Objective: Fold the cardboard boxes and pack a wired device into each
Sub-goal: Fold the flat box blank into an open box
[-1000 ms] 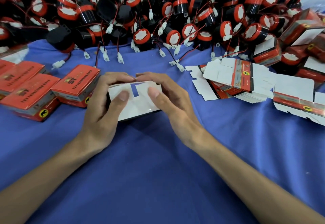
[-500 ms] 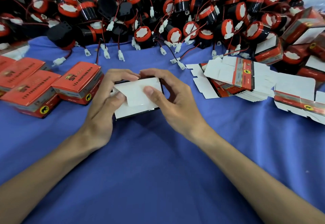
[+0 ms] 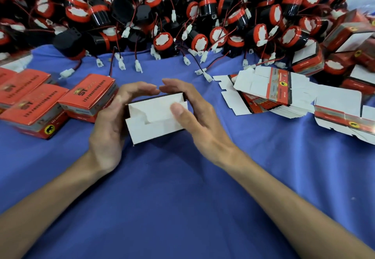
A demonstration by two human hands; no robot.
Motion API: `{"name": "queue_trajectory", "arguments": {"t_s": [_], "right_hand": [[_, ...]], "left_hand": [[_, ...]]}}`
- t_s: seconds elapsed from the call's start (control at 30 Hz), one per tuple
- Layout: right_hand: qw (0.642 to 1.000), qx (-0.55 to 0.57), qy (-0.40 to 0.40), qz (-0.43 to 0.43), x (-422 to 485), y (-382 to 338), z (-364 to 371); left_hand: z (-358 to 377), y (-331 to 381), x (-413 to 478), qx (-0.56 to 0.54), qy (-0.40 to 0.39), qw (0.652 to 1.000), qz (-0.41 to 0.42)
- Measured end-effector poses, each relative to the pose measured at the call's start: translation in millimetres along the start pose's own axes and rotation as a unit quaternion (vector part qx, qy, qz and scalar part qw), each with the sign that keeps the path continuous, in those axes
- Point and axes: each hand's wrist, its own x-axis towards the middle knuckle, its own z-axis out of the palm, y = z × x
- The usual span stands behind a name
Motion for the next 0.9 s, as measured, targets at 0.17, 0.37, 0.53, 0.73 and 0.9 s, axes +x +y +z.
{"name": "queue_trajectory", "arguments": {"t_s": [0.17, 0.37, 0.53, 0.73, 0.9], "right_hand": [[0.998, -0.035, -0.053, 0.021, -1.7, 2.7, 0.4], [0.999, 0.033, -0.006, 0.041, -1.8, -0.6, 5.7], [0.999, 0.024, 0.023, 0.038, -0.6, -5.9, 7.5], [0.99, -0.032, 0.134, -0.033, -3.0, -8.3, 15.3], [0.977, -0.105, 0.17, -0.07, -3.5, -2.6, 19.7]], "left_hand": [[0.4, 1.5, -0.6, 0.053, -0.01, 0.999, -0.009], [0.0, 2.5, 0.9, 0.133, 0.013, 0.991, -0.004], [2.1, 6.1, -2.9, 0.24, 0.027, 0.97, 0.025], [6.5, 2.9, -4.8, 0.322, 0.035, 0.932, 0.165], [2.0, -8.4, -5.1, 0.294, 0.05, 0.906, 0.3]]}}
